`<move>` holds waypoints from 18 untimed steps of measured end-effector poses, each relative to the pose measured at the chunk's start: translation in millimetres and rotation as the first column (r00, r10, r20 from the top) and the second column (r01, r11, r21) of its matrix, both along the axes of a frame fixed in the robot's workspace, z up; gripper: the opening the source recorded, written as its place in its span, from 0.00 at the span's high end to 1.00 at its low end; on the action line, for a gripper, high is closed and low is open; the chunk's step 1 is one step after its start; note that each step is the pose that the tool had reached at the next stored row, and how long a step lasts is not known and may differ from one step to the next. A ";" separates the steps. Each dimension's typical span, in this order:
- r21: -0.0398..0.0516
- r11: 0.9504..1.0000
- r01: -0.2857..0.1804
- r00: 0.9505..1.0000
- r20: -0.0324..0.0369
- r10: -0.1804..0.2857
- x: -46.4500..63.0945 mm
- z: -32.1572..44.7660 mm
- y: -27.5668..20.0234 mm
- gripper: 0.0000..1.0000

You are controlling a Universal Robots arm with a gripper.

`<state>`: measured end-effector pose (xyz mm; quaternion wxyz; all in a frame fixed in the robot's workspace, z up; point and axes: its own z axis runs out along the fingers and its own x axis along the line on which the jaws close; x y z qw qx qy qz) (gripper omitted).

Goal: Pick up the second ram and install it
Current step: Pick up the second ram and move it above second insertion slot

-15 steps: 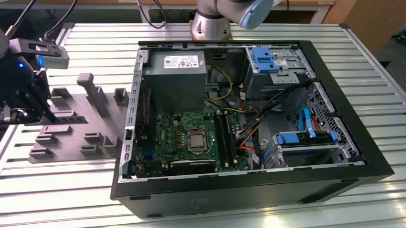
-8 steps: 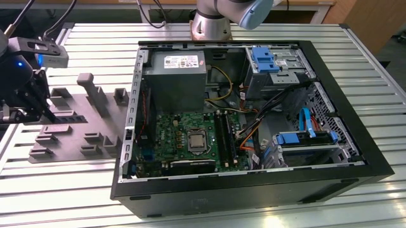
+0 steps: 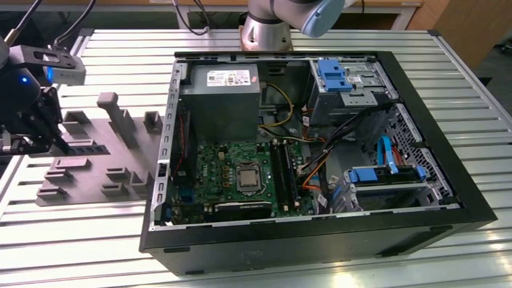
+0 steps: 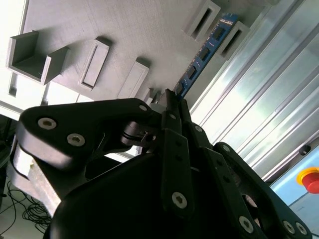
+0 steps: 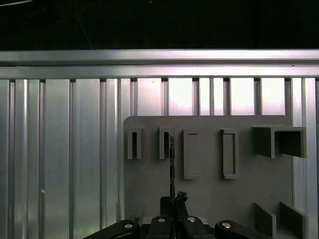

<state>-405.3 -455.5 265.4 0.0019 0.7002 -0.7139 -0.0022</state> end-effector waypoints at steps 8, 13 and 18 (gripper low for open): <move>0.000 1.000 0.000 1.000 0.000 0.000 0.0 4.6 0.3 0.86; 0.000 1.000 0.000 1.000 0.000 0.000 0.0 9.6 0.6 0.86; 0.000 1.000 0.000 1.000 0.000 0.000 0.0 14.4 0.8 0.86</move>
